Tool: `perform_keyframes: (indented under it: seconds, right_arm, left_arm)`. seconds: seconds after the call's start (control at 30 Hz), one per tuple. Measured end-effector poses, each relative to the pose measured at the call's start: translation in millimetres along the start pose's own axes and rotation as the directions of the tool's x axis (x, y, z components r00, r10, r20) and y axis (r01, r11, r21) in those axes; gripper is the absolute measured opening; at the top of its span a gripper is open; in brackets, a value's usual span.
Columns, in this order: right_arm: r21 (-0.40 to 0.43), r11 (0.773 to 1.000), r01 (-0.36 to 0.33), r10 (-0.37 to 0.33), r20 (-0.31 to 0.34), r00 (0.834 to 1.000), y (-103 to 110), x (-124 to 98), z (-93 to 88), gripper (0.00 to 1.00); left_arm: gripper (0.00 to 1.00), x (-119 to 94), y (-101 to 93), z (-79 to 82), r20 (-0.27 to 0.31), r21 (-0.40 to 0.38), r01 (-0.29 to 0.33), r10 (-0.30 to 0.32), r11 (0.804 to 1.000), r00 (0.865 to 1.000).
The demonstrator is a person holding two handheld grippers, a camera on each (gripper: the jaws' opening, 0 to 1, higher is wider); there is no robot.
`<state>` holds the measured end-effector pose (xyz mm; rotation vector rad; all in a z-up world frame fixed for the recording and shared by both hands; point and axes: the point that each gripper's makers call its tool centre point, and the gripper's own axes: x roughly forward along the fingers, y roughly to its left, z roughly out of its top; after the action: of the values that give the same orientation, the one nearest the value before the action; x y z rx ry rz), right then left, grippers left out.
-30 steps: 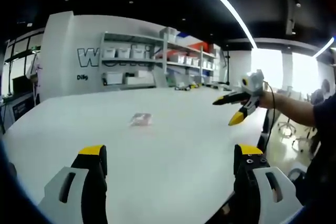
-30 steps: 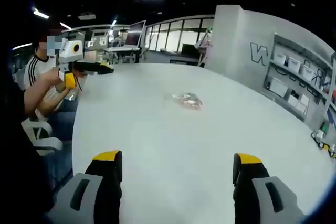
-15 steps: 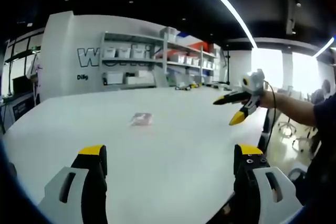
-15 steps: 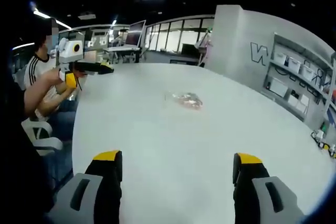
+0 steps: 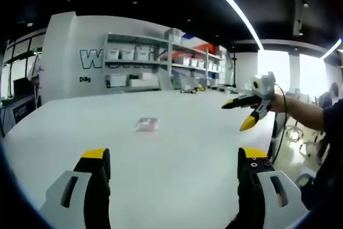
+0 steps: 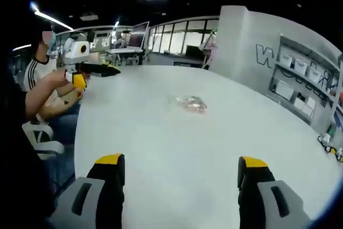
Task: Open the resealable bag by pulling the two sides of the seal apart until the entire bag opening is separated and visibly accessible.
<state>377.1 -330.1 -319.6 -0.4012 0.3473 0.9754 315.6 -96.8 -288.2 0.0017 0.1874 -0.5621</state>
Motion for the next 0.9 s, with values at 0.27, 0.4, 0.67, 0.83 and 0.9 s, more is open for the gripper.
perform_keyframes:
  seconds: [0.27,0.4,0.67,0.83,0.9]
  right_arm:
    - [0.004,1.000,0.001,-0.001,-0.002,1.000,0.1,-1.4,-2.8,0.88]
    - [0.005,1.000,0.000,0.000,-0.001,1.000,1.6,-1.4,-3.2,0.88]
    - [0.004,1.000,-0.005,0.005,0.000,1.000,-3.4,2.3,-0.4,0.88]
    - [0.005,1.000,-0.003,0.003,-0.002,1.000,-3.6,2.6,-1.2,0.88]
    - [0.003,1.000,-0.003,0.003,-0.004,1.000,-3.6,2.9,-1.6,0.88]
  left_arm:
    - [0.97,3.4,-3.2,0.3,-0.002,-0.002,0.007,-0.007,1.000,1.000]
    - [0.97,4.8,-2.2,0.2,-0.003,-0.002,0.005,-0.005,1.000,1.000]
    - [0.96,12.6,2.7,-4.2,-0.018,0.004,0.005,-0.005,1.000,1.000]
    - [0.96,16.0,3.5,-3.6,-0.012,-0.002,0.006,-0.006,1.000,1.000]
    - [0.96,19.2,3.6,-2.9,-0.009,-0.004,0.007,-0.007,1.000,1.000]
